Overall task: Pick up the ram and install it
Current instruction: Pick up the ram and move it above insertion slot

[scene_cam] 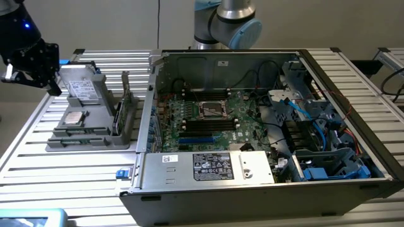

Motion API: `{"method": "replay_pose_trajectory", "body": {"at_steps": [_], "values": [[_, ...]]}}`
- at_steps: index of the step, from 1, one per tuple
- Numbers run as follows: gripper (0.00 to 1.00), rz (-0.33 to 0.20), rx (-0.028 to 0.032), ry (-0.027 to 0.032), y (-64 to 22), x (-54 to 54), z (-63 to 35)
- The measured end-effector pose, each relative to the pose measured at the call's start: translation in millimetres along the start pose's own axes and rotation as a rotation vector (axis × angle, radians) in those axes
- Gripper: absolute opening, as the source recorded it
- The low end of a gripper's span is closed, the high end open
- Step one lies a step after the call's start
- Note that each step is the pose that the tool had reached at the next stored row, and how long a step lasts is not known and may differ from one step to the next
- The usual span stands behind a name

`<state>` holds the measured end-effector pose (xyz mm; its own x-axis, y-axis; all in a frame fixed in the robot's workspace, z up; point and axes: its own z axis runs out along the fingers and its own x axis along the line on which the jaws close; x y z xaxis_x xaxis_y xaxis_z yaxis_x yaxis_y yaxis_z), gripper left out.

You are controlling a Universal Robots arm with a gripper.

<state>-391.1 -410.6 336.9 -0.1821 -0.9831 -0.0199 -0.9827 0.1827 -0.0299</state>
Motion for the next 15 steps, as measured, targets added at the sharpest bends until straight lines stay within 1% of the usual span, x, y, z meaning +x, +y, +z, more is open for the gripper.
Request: {"method": "replay_pose_trajectory", "body": {"at_steps": [2,3,8,9,10,12,13,14,15], "values": [[0.11,-0.031,-0.0002,0.0017,0.0,0.0,0.0],[0.11,-0.039,-0.0003,0.0021,0.0,-0.1,-0.1],[0.12,-0.039,-0.0002,0.0022,0.0,-0.1,0.0],[0.18,-0.039,-0.0002,0.0022,0.0,-0.1,0.0],[0.18,-0.039,-0.0003,0.0023,0.1,-0.1,0.0],[0.30,-0.039,0.0000,0.0035,0.0,-0.1,0.1],[0.36,-0.040,0.0003,0.0058,0.0,-0.1,0.2],[0.36,-0.045,0.0003,0.0085,0.0,-0.1,0.6],[0.36,-0.062,-0.0005,0.0091,0.0,-0.1,1.0]]}}
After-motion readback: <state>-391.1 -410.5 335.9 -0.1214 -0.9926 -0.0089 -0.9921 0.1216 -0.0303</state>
